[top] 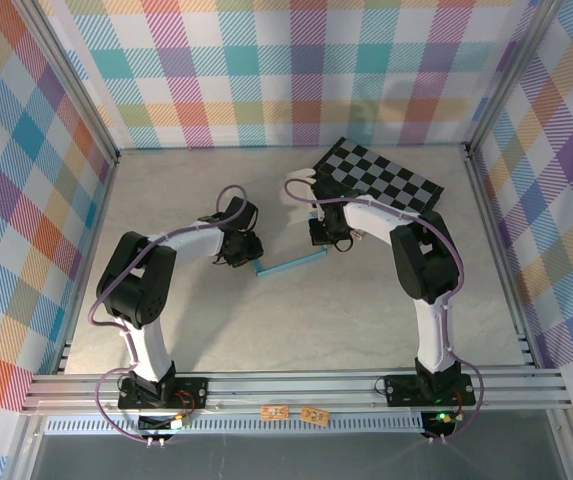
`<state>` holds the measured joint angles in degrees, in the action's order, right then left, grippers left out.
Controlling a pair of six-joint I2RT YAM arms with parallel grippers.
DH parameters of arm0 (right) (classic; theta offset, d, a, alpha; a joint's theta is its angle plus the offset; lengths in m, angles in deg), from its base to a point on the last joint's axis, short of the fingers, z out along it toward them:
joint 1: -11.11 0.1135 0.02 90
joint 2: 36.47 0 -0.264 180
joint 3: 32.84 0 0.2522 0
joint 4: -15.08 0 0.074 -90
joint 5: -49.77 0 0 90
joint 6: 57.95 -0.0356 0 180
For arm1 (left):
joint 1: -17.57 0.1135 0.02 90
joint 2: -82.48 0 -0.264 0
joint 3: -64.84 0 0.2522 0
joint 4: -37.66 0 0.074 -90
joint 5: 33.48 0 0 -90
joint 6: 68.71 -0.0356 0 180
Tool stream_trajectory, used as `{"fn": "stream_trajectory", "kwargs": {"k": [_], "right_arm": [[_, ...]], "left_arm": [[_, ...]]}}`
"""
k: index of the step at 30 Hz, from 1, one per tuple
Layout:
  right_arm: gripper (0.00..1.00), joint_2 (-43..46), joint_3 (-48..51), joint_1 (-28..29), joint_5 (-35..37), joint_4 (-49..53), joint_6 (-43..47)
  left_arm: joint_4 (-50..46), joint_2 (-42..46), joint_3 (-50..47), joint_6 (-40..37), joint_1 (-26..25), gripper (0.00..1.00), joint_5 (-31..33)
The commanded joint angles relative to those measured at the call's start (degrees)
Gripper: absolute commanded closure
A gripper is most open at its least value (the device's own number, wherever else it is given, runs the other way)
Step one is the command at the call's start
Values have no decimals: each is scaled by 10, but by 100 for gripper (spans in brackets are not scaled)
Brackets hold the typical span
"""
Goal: Fold the paper box
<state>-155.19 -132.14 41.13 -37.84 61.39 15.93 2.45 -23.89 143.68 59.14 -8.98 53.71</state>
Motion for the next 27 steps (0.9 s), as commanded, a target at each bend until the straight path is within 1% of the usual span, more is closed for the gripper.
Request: {"fn": "stream_trajectory", "kwargs": {"k": [1,5,9,13,17,21,26,27], "right_arm": [[95,29,15,10,0,-4,-18],[96,46,31,17,25,-19,-25],[100,72,53,29,62,-43,-38],[100,93,66,48,108,-52,-59],[100,107,79,60,138,-52,-87],[100,120,88,68,151,-54,-107],[100,125,85,76,156,-51,-114],[100,123,85,76,155,-50,-115]], "left_arm": [[-69,-25,7,-30,-14,81,18],[-110,-33,18,-49,-22,85,41],[-153,-40,23,-64,-28,89,64],[-182,-45,22,-68,-29,93,87],[-228,-59,45,-74,-37,100,126],[-261,-65,54,-69,-40,100,158],[-271,-70,57,-78,-47,100,167],[-263,-67,54,-79,-47,98,162]]}}
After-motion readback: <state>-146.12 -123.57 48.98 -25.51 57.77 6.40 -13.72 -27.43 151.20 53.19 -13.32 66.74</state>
